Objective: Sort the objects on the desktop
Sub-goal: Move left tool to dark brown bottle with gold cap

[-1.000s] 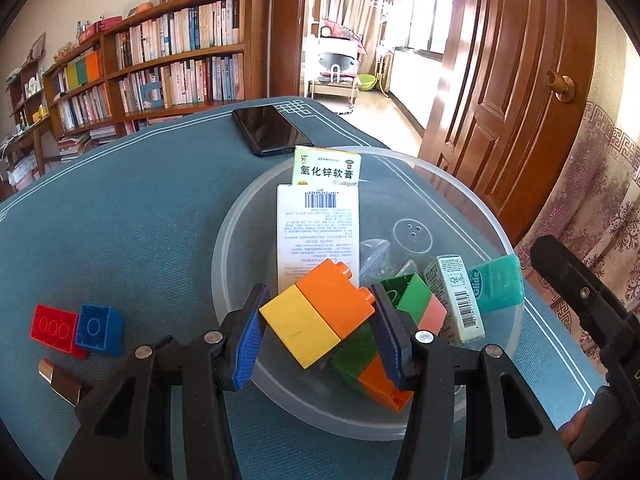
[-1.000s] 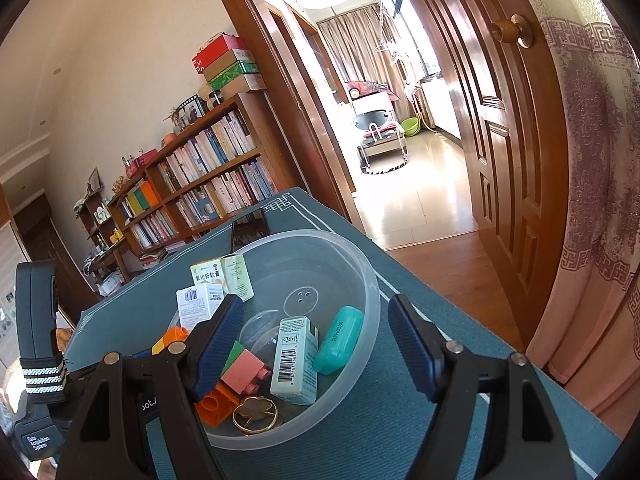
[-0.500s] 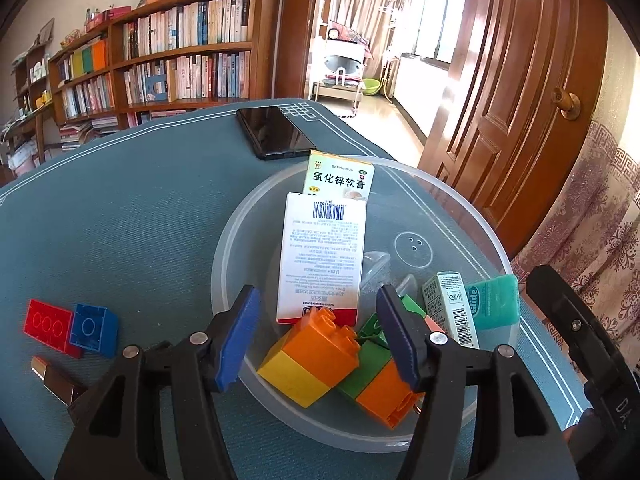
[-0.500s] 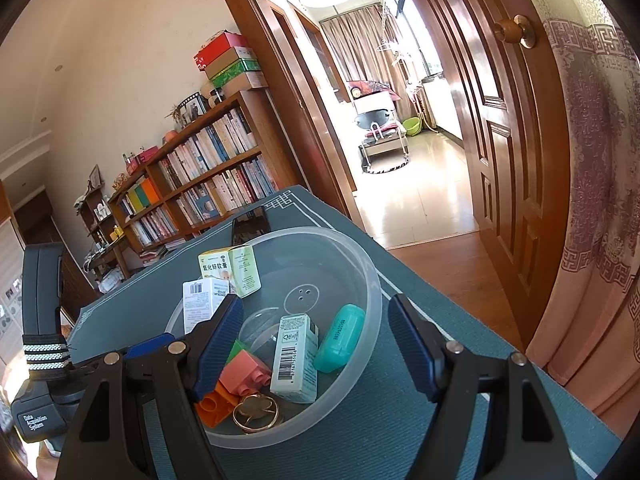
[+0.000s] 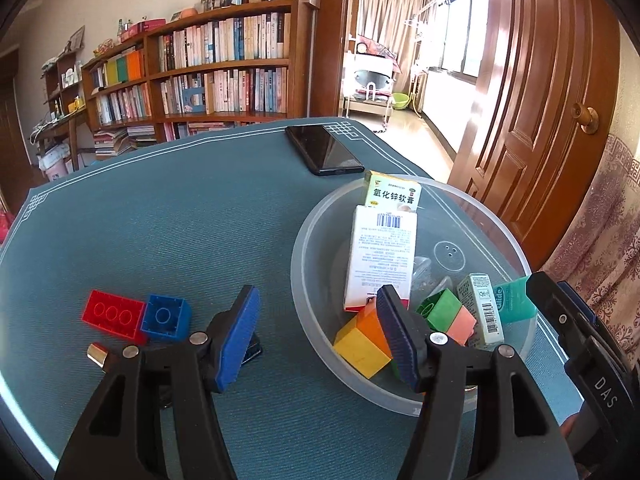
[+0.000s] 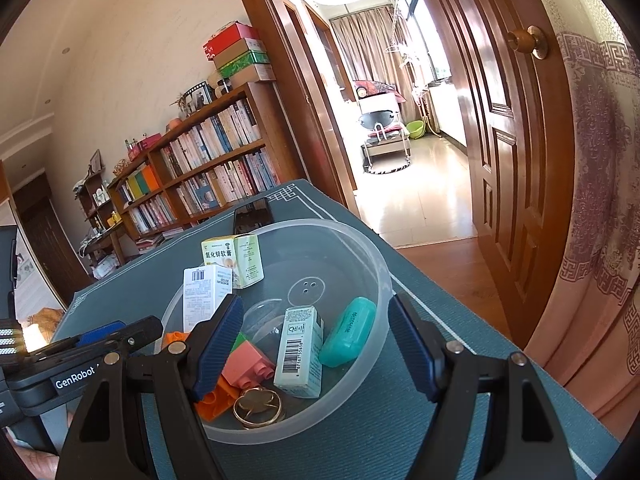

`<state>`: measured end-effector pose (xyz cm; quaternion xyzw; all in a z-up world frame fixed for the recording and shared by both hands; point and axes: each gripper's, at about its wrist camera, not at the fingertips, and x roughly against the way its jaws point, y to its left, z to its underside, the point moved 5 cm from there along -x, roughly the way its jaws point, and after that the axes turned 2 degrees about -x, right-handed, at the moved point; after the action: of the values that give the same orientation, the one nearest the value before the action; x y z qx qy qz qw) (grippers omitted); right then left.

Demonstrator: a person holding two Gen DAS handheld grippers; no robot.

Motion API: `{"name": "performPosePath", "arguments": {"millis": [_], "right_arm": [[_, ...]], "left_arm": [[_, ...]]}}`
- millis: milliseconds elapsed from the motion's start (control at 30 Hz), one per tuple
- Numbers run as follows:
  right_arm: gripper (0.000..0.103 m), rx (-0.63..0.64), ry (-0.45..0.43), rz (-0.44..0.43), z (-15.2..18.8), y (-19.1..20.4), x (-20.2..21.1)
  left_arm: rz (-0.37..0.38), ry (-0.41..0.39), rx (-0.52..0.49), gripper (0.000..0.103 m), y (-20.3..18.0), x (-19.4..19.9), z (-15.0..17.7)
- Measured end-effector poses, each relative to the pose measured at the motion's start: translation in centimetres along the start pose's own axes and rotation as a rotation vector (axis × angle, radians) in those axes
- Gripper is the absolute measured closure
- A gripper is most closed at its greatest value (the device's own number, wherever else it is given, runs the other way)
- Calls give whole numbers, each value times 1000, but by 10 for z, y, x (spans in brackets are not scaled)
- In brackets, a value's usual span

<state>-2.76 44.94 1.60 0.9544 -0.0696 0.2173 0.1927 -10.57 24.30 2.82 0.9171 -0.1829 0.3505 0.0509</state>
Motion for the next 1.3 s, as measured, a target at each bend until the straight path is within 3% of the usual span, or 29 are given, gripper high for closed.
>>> {"name": "performPosePath", "arguments": {"millis": [400, 600, 1033, 1300], "right_arm": [[24, 59, -3, 11, 5, 11, -1], [24, 80, -14, 8, 6, 15, 0], [24, 159, -57, 3, 9, 34, 7], [23, 188, 9, -85, 22, 64, 17]], "left_arm": [[-112, 18, 8, 39, 30, 9, 15], [-130, 18, 23, 39, 44, 17, 21], [-160, 26, 156, 39, 113, 33, 46], [-140, 37, 220, 39, 137, 35, 58]]}}
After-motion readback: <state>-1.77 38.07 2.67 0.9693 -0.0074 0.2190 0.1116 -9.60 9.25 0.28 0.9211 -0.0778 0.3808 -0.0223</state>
